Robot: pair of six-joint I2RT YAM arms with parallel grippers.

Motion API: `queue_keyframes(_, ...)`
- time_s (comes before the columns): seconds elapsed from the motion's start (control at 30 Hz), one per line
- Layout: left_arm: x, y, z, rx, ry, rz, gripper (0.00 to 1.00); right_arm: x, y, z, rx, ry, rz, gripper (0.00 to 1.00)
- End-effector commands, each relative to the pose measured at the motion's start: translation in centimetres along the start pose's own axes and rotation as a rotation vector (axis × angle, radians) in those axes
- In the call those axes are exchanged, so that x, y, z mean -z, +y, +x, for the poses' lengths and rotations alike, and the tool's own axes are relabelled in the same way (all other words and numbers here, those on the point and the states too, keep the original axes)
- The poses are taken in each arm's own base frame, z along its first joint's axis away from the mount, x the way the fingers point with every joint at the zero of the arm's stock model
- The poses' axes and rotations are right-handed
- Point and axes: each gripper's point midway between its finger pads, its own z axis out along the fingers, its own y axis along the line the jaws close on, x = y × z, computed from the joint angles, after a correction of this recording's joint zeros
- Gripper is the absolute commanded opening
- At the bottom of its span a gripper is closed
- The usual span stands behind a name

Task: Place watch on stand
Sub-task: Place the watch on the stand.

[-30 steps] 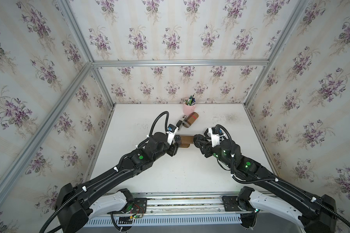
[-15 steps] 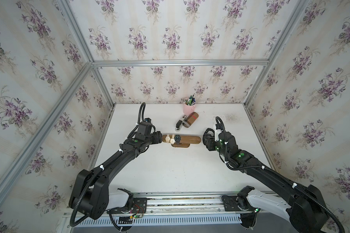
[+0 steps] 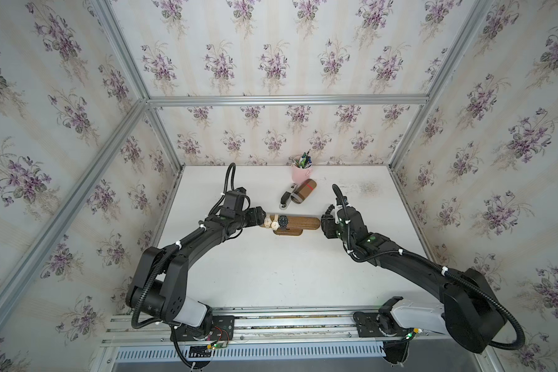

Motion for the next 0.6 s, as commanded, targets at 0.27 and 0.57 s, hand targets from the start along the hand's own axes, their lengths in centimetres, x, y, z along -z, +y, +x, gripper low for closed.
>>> queue_keyframes(0.27,-1.0,-2.6,0.1,-0.048,0.027,0.146,0.83,-1.4,1.5,-0.8,-0.021,0.008,-0.045,0.3)
queue_keyframes(0.57,-0.9,-4.4,1.1,-0.11,0.053,0.195,0.8,-2.4,2.1,-0.9,-0.016,0.035,-0.045,0.3)
